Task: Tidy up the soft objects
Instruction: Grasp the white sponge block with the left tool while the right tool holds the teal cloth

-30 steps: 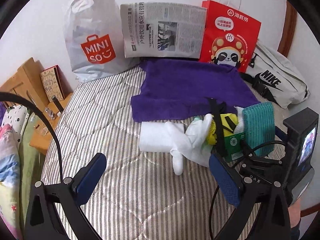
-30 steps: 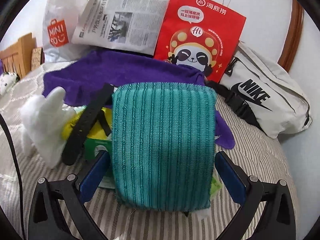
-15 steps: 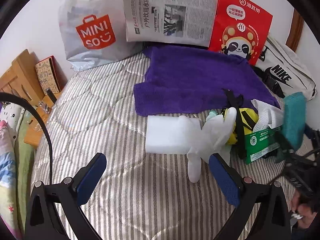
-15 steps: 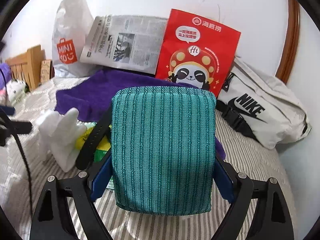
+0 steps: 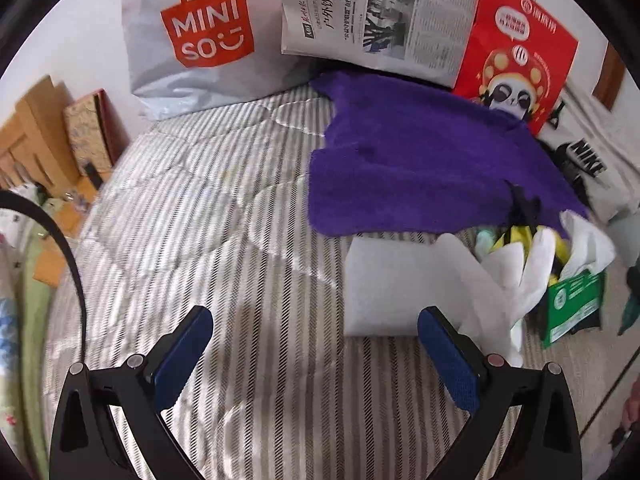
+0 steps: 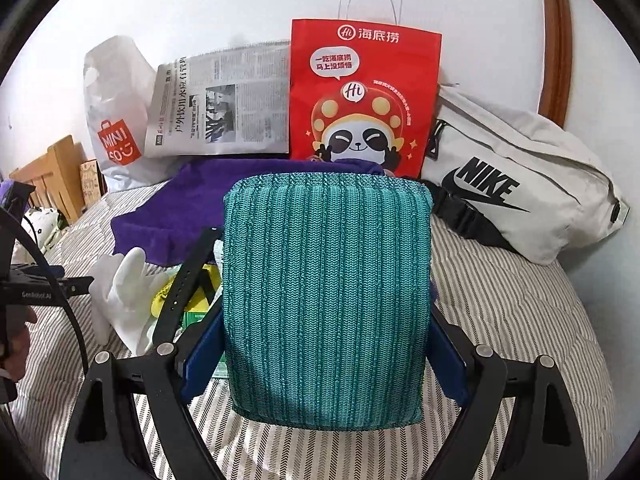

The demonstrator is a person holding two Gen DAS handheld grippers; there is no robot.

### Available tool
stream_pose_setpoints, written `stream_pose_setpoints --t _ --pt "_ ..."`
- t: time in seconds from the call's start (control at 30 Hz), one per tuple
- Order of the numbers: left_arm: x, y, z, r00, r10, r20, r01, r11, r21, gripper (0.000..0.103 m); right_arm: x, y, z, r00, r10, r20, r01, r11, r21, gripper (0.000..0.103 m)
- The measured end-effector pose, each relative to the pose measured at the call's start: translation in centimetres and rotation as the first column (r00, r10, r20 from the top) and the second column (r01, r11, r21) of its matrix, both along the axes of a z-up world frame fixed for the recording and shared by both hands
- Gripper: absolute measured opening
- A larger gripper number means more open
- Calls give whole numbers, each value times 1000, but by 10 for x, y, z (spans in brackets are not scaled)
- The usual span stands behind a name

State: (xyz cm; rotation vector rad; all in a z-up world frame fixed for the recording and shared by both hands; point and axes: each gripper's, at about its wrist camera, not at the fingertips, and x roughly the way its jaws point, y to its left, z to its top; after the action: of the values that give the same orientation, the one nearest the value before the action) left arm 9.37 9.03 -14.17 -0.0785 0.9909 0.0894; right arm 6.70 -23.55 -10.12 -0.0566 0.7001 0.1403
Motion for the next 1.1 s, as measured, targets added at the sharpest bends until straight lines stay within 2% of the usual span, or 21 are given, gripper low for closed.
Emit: stream_pose_setpoints --t 0.13,0.3,0.47,0.6,0.87,1.1 --pt "5 3 -3 1000 -9 9 9 998 -67 103 1 2 -1 1000 10 -1 -10 1000 4 88" --pt "9 -25 -1 997 -75 7 75 997 -22 103 2 0 -2 1000 15 -5 -15 1000 16 88" --pt "17 -34 1 996 -84 -7 83 995 -60 103 3 -3 -3 1000 11 -15 -10 999 30 88" --pt "18 -44 3 994 -112 -9 111 993 -40 103 3 -5 -3 1000 12 -16 -12 999 39 88" --pt "19 -47 -7 994 -86 -70 83 996 -42 103 2 -2 -6 999 22 -25 -21 999 38 88" --pt "6 -44 -12 988 -114 -104 120 991 54 103 2 -5 -6 999 21 -32 -19 998 61 88"
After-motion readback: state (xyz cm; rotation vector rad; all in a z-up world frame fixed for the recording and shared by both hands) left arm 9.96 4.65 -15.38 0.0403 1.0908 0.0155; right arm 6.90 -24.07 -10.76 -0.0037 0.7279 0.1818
